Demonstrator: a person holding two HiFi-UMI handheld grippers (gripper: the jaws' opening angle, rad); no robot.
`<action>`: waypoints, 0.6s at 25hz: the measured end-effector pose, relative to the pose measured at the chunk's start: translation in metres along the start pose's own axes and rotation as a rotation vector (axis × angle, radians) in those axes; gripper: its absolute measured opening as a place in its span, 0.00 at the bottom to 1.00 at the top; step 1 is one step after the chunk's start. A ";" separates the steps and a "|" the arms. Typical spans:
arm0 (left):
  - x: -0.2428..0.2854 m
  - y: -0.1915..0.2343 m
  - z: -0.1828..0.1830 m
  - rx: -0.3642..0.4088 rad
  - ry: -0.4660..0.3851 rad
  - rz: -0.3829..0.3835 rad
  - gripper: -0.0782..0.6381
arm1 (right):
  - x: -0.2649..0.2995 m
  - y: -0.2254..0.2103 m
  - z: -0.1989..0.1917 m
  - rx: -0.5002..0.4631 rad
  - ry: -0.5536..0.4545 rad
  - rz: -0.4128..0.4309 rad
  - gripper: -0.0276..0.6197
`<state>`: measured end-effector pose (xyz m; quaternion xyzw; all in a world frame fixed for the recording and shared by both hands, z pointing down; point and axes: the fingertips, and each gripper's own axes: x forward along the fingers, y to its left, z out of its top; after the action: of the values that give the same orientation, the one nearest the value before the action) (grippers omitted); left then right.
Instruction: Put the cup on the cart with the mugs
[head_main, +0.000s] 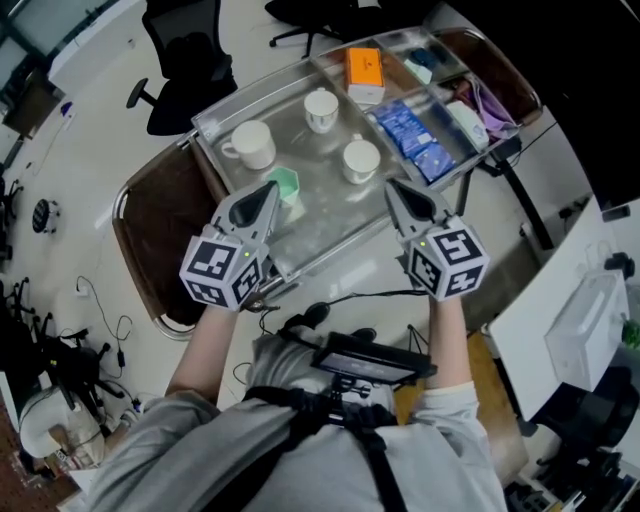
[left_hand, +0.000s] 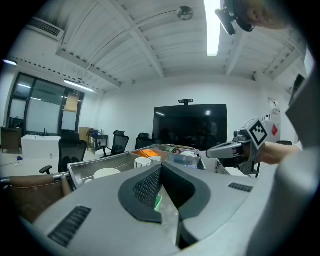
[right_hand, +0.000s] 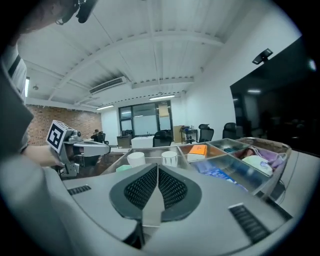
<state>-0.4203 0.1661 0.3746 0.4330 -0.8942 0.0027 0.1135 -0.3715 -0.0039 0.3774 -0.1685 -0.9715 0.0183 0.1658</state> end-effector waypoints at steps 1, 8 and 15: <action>-0.002 -0.001 -0.001 -0.001 0.001 0.002 0.11 | -0.008 -0.005 -0.005 0.017 -0.003 -0.020 0.05; -0.015 -0.016 -0.010 0.003 0.002 0.019 0.11 | -0.059 -0.032 -0.038 0.111 -0.024 -0.154 0.05; -0.019 -0.032 -0.021 0.001 0.017 -0.003 0.11 | -0.097 -0.045 -0.065 0.173 -0.027 -0.265 0.05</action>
<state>-0.3798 0.1636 0.3886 0.4344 -0.8925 0.0065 0.1208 -0.2782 -0.0805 0.4121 -0.0235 -0.9821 0.0821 0.1676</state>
